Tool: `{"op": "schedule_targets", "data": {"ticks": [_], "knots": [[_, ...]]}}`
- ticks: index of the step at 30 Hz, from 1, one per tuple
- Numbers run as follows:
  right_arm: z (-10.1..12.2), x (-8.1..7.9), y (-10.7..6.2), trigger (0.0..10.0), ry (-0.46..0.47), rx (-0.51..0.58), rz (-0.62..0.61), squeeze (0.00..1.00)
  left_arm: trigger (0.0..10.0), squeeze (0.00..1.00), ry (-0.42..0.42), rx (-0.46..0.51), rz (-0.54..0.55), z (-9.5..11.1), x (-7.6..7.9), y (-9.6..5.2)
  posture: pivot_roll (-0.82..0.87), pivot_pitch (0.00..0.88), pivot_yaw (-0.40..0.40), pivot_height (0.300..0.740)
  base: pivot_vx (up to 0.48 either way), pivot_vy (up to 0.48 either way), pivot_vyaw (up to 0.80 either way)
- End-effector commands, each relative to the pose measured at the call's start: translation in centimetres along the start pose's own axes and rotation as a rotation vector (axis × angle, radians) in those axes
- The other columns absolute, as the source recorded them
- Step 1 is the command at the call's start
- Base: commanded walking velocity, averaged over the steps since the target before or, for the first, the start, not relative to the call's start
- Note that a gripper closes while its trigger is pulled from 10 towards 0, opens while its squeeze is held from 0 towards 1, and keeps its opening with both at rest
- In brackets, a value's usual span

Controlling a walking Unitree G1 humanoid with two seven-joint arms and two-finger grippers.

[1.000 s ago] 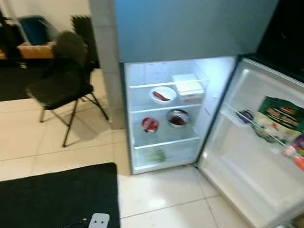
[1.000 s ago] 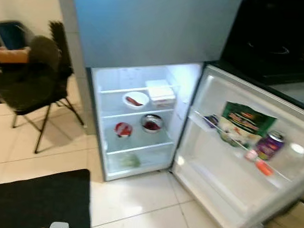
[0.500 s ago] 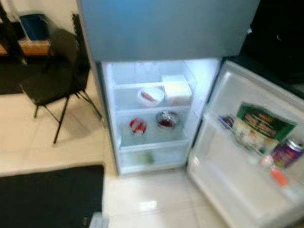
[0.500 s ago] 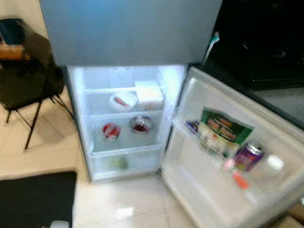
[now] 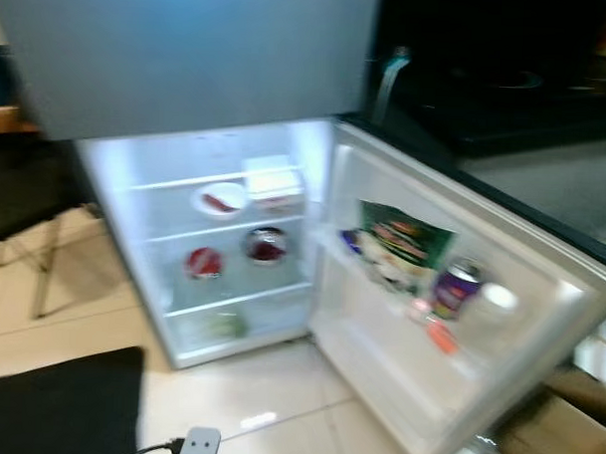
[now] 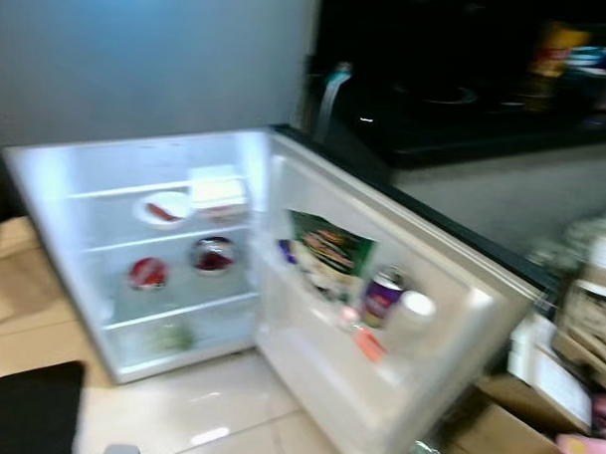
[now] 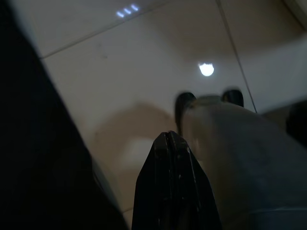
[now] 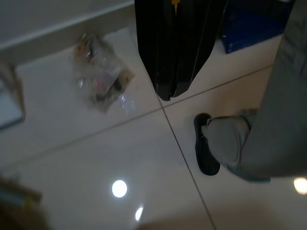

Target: Restocking fridge

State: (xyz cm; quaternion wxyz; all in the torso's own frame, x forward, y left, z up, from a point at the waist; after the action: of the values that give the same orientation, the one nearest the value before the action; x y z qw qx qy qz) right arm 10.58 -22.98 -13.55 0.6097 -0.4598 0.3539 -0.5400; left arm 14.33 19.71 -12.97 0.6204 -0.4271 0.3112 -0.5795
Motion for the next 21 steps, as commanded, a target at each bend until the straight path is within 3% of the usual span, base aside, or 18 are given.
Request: {"op": "schedule_targets", "data": {"ticks": [1, 7, 18, 21], "knots": [[0.67, 0.21, 0.05, 10.0, 0.0, 0.018, -0.009, 0.0, 10.0, 0.0, 0.01, -0.048, 0.013, -1.43, -0.47, -0.24, -0.02, 0.0, -0.02, 0.74, 0.0, 0.0, 0.0], [0.73, 0.32, 0.04, 10.0, 0.001, 0.02, -0.013, 0.0, 10.0, 0.0, 0.018, -0.044, 0.008, -1.24, -0.52, -0.24, -0.02, 0.0, -0.016, 0.74, 0.0, 0.0, 0.0], [0.6, 0.14, 0.05, 10.0, 0.009, 0.018, -0.01, 0.0, 10.0, 0.0, 0.036, -0.054, -0.001, -1.42, -0.28, -0.21, -0.02, 0.0, -0.014, 0.74, 0.0, -0.48, 0.0], [0.62, 0.42, 0.02, 10.0, 0.012, 0.016, -0.024, 0.0, 10.0, 0.0, 0.054, -0.067, 0.011, -1.68, -0.43, -0.25, -0.02, 0.0, -0.014, 0.74, 0.0, 0.0, 0.0]]}}
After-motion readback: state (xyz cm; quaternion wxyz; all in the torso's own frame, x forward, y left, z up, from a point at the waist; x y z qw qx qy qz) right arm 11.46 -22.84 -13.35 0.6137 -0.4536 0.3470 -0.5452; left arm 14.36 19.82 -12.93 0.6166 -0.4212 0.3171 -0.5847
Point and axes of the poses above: a point about 5 cm out from each wrist's last joint towards the gripper, its own y axis pointing out of the wrist towards the gripper, its own z axis along the axis of the wrist's last joint, x = y × z, the point moved 3 cm from there along y, pointing out of the wrist towards the gripper, and after that the axes turned 11 degrees about -y, right-handed, at the moved point
